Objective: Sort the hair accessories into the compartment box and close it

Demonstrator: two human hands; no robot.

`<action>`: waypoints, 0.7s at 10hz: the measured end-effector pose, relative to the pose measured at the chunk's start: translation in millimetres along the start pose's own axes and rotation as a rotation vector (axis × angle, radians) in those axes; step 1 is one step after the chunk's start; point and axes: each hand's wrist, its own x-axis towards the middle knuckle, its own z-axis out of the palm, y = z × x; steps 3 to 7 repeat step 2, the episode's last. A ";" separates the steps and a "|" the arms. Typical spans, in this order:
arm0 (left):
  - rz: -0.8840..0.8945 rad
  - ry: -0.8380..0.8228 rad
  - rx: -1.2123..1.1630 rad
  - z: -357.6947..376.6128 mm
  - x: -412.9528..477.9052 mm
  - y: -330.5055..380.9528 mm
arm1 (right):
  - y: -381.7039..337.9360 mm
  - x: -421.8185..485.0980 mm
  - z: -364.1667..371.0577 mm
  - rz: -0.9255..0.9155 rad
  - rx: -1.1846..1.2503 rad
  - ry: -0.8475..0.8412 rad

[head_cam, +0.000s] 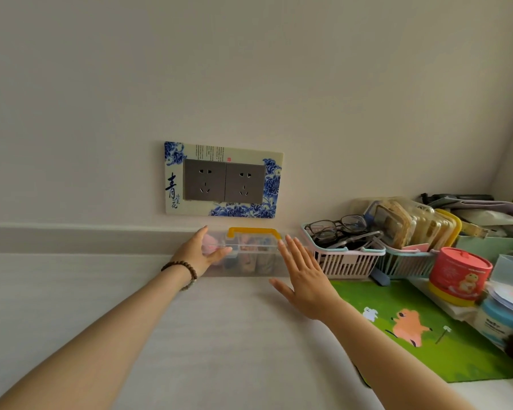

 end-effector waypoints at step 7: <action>0.025 0.107 0.056 4.1 -20.8 1.4 | -1.5 -1.5 -12.8 0.036 -0.009 -0.119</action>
